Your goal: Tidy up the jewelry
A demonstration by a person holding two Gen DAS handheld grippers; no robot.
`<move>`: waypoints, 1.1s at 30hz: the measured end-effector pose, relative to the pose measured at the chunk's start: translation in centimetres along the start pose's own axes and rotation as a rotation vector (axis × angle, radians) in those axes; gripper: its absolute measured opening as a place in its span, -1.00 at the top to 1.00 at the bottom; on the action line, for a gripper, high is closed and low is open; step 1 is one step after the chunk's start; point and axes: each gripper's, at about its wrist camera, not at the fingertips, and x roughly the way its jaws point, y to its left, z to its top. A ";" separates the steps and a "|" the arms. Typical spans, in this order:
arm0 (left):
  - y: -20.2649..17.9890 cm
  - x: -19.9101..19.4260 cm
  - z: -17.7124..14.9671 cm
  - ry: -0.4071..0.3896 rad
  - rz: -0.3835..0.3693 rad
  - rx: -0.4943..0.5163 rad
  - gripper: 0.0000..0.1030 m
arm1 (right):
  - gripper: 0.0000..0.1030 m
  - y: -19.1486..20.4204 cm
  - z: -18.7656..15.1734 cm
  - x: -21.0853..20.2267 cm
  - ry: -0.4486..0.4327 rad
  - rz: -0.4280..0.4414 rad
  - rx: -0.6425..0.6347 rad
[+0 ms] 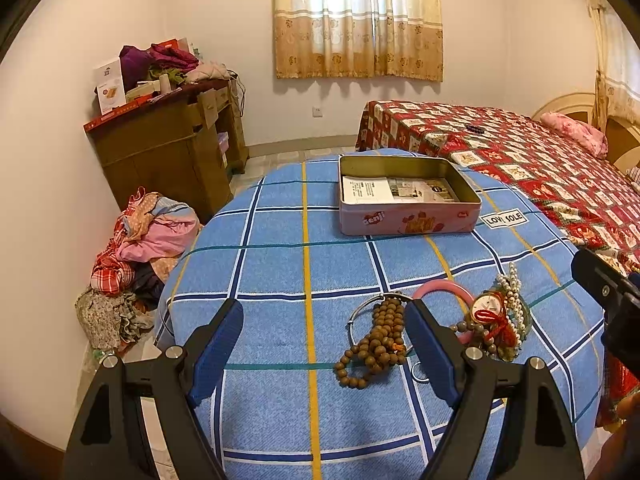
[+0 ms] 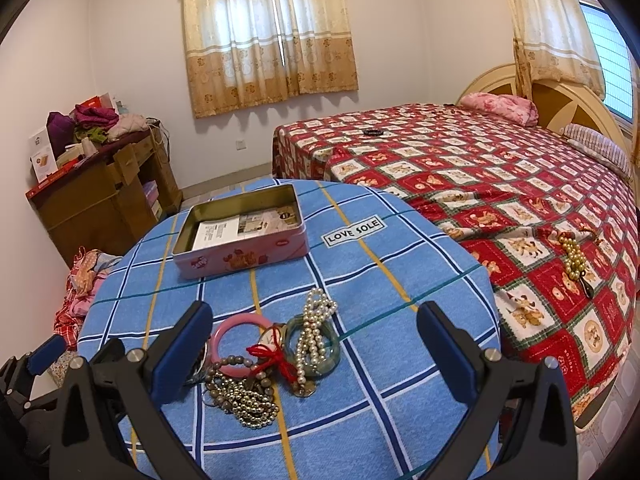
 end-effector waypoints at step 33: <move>2.6 3.7 -1.2 0.077 -0.013 0.007 -0.61 | -0.53 0.1 -1.5 2.7 0.078 0.060 -0.048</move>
